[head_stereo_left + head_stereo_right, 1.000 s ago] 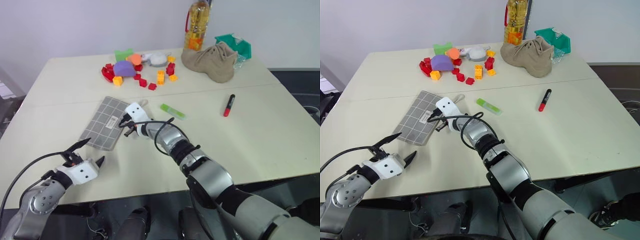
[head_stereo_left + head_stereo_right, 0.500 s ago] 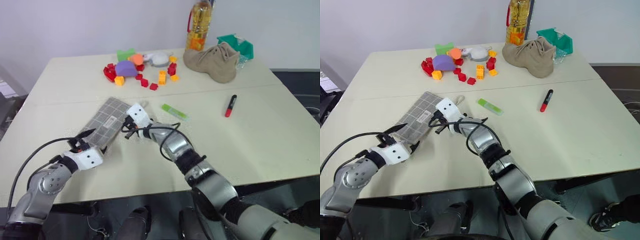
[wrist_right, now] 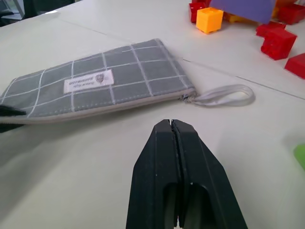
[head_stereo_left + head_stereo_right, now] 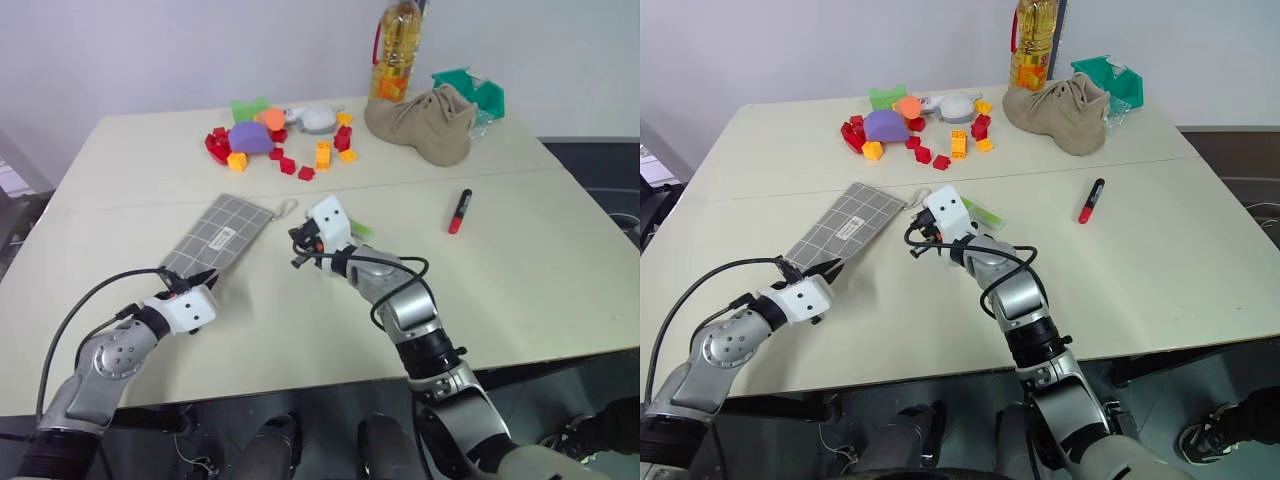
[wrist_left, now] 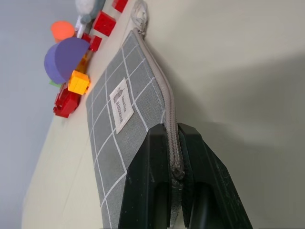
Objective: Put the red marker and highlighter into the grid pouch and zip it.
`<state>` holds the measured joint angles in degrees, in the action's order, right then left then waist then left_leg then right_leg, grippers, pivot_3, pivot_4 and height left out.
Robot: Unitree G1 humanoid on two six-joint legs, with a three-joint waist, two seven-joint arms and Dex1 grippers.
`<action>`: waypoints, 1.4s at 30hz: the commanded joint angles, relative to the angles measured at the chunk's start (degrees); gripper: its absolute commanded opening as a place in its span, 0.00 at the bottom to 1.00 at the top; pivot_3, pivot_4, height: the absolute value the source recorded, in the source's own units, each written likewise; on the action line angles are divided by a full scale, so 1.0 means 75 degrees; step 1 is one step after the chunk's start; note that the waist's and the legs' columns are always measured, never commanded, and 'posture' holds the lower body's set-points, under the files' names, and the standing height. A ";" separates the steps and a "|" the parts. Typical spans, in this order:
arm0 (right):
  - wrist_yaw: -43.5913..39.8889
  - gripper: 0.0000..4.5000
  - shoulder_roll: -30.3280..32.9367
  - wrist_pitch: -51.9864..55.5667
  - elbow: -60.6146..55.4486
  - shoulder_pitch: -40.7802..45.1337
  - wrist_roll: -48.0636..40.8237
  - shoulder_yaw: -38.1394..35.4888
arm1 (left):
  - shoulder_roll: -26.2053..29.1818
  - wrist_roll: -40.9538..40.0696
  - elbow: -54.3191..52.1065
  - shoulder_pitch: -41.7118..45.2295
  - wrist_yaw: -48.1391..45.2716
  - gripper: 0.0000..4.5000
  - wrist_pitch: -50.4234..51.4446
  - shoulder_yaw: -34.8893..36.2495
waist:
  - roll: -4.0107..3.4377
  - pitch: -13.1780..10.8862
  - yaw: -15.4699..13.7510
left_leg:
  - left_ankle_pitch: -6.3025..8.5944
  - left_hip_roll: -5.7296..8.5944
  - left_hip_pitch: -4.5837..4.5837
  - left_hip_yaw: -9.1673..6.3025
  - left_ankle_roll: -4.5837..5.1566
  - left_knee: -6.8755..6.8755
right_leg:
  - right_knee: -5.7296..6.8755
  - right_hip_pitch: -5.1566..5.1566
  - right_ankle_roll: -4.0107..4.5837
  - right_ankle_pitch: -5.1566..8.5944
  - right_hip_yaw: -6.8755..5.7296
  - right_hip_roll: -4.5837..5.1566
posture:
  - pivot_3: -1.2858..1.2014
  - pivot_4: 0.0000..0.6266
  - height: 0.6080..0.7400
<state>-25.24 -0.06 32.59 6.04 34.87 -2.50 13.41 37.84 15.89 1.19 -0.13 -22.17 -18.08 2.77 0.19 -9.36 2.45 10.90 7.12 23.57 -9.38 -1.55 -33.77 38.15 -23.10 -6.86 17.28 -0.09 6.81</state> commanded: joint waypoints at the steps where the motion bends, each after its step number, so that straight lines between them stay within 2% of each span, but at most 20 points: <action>1: -0.0070 0.00 0.0066 -0.0278 -0.0447 0.0061 0.0082 0.0236 | -0.0289 -0.0864 -0.0730 -0.0041 0.0175 0.02 0.0219 0.0593 | 0.0001 0.0000 -0.0001 | 0.0000 0.0000 0.0001 0.0000 0.0000 0.0000 | 0.0000 0.0001 0.0000 0.0000 0.0000 0.0000 | 0.52 0.24 1.00; 4: -0.0132 0.00 0.0272 -0.0521 -0.0516 0.0139 0.0153 0.0286 | -0.0749 -0.2082 -0.1335 -0.0125 -0.0009 0.02 0.0493 0.0949 | 0.0004 0.0001 -0.0010 | 0.0000 0.0000 0.0003 -0.0001 0.0000 -0.0005 | -0.0002 0.0003 0.0000 0.0000 -0.0001 0.0002 | 0.52 0.24 1.00; 7: -0.0774 0.00 0.0627 -0.0675 -0.0692 0.0261 -0.0398 -0.0168 | -0.0979 -0.3290 -0.2064 -0.0213 -0.0268 0.02 0.1233 0.1293 | 0.0005 0.0001 -0.0008 | 0.0000 0.0000 0.0003 0.0000 0.0000 -0.0008 | -0.0004 0.0018 0.0000 0.0000 -0.0001 0.0001 | 0.52 0.24 1.00; 9: -0.1019 0.12 0.0874 -0.0672 -0.0735 0.0364 -0.0593 -0.0374 | -0.0982 -0.3772 -0.2356 -0.0270 -0.0473 0.00 0.1598 0.1377 | 0.0006 0.0000 -0.0007 | 0.0000 0.0000 0.0003 -0.0002 0.0000 -0.0009 | -0.0004 0.0041 0.0000 0.0000 -0.0003 0.0000 | 0.52 0.24 1.00; 11: -0.1137 0.29 0.1198 -0.0831 -0.0660 0.0515 -0.0480 -0.0382 | -0.0938 -0.4113 -0.2580 -0.0314 -0.0667 0.00 0.1891 0.1412 | 0.0006 0.0000 -0.0006 | 0.0000 -0.0001 0.0003 -0.0001 0.0000 -0.0010 | -0.0005 0.0044 0.0000 0.0000 -0.0003 0.0000 | 0.52 0.24 1.00; 15: -0.1050 0.75 0.1586 -0.0984 -0.0322 0.0870 -0.0357 -0.0520 | -0.0836 -0.4583 -0.2906 -0.0357 -0.1062 0.00 0.2337 0.1406 | 0.0006 0.0000 -0.0006 | 0.0000 -0.0001 0.0003 0.0000 0.0000 -0.0009 | -0.0006 0.0043 0.0001 0.0001 -0.0003 -0.0001 | 0.52 0.24 1.00; 21: -0.0746 0.75 0.1262 -0.0445 -0.0007 0.1211 -0.0869 -0.1078 | -0.0818 -0.4628 -0.3038 -0.0336 -0.1354 0.00 0.2567 0.1297 | 0.0006 0.0000 -0.0005 | 0.0000 -0.0003 0.0003 0.0000 0.0000 -0.0009 | -0.0007 0.0044 0.0002 0.0001 -0.0003 -0.0001 | 0.52 0.24 1.00; 31: -0.0436 0.75 0.0980 -0.0413 0.0985 0.1589 -0.0775 -0.1064 | -0.0934 -0.4648 -0.3261 -0.0570 -0.1627 0.00 0.2648 0.1145 | 0.0006 0.0000 -0.0013 | 0.0000 -0.0002 0.0003 0.0002 0.0001 -0.0009 | -0.0012 0.0046 0.0003 0.0001 -0.0002 0.0000 | 0.52 0.24 1.00; 34: -0.0478 0.57 0.0904 -0.0445 0.1129 0.1670 -0.0822 -0.1055 | -0.0950 -0.4618 -0.3298 -0.0610 -0.1619 0.00 0.2654 0.1135 | 0.0006 0.0000 -0.0008 | 0.0000 -0.0002 0.0003 0.0002 0.0000 -0.0009 | -0.0012 0.0046 0.0003 0.0001 -0.0002 0.0000 | 0.52 0.24 1.00; 39: -0.0602 0.02 0.0974 -0.0474 0.1068 0.1697 -0.0759 -0.0938 | -0.0964 -0.4573 -0.3322 -0.0637 -0.1588 0.00 0.2663 0.1108 | 0.0006 -0.0001 -0.0008 | 0.0000 -0.0002 0.0003 0.0002 0.0000 -0.0009 | -0.0012 0.0045 0.0003 0.0001 -0.0002 0.0000 | 0.52 0.24 1.00; 42: -0.0721 0.02 0.1106 -0.0591 0.0858 0.1641 -0.0547 -0.0660 | -0.1002 -0.4501 -0.3289 -0.0606 -0.1550 0.00 0.2669 0.1032 | 0.0006 -0.0001 -0.0015 | 0.0000 -0.0002 0.0003 0.0002 0.0000 -0.0009 | -0.0012 0.0045 0.0003 0.0001 -0.0002 0.0000 | 0.52 0.24 1.00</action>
<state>-29.90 7.87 29.75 15.81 45.85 -7.47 7.05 30.37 -18.01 -21.13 -4.79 -34.19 2.23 10.26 0.23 -9.37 2.34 10.90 7.11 23.59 -9.37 -1.55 -33.84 38.06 -22.76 -6.84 17.29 -0.10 6.81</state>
